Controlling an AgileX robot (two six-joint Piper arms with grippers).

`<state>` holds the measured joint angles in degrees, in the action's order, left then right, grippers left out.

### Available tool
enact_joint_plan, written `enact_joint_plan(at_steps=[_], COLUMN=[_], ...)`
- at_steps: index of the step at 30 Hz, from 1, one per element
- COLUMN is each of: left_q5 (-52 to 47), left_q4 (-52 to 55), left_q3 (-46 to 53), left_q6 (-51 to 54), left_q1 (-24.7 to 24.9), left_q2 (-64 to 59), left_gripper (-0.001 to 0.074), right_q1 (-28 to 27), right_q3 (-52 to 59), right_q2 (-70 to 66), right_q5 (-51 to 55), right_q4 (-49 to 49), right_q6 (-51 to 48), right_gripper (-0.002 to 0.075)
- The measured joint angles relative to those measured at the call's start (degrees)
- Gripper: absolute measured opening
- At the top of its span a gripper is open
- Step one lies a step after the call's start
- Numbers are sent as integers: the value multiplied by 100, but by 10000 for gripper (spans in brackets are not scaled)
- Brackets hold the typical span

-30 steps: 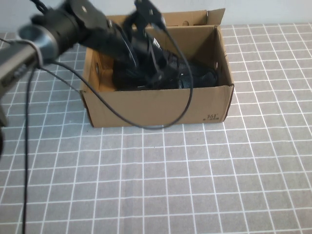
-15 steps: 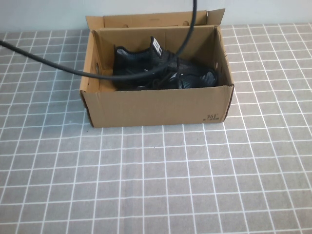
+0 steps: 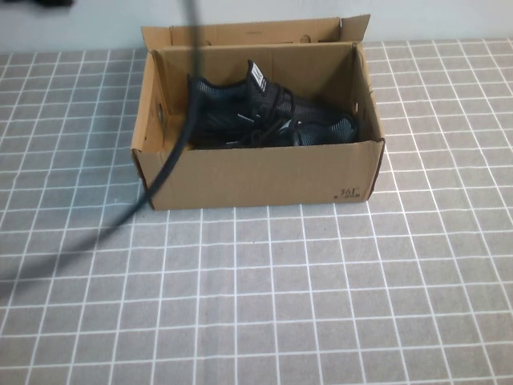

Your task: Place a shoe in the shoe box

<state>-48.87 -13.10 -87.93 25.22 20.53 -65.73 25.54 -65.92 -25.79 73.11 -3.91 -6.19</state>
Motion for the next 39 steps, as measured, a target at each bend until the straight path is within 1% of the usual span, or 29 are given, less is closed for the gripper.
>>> enact_joint_plan(at_steps=[7, 10, 16, 19, 22, 25, 29, 31, 34, 39], left_q5=[1599, 2190, 3210, 3888, 4293, 4370, 4406, 4340, 4068, 3705], left_q4=[87, 87, 87, 87, 87, 87, 87, 87, 87, 87], left_q3=[2889, 3995, 5886, 6706, 7395, 8000, 8695, 8896, 8937, 8937], left_q6=[-284, -408, -485, -499, -499, -503, -503, -503, -503, -503], left_q1=[0, 0, 0, 0, 0, 0, 0, 0, 0, 0], left_q2=[2402, 3366, 4918, 5621, 6085, 6294, 6319, 6319, 6319, 6319], left_gripper=[0, 0, -1, -1, -1, -1, -1, -1, -1, -1], right_q1=[0, 0, -11, -11, -11, -11, -11, -11, -11, -11], right_q3=[750, 1023, 1742, 2255, 2875, 3702, 4865, 5328, 5808, 6227], right_q2=[1238, 1775, 2620, 2719, 2719, 2719, 2708, 2686, 2687, 2687], right_q5=[38, -240, -1423, -2335, -3218, -4407, -6494, -7311, -7887, -8085], right_q4=[10, 10, 22, 22, 22, 22, 22, -11, -36, -36], right_q6=[235, 393, 619, 684, 708, 708, 708, 708, 712, 712], right_gripper=[-16, -16, -16, -16, -16, -16, -16, -16, -16, -17])
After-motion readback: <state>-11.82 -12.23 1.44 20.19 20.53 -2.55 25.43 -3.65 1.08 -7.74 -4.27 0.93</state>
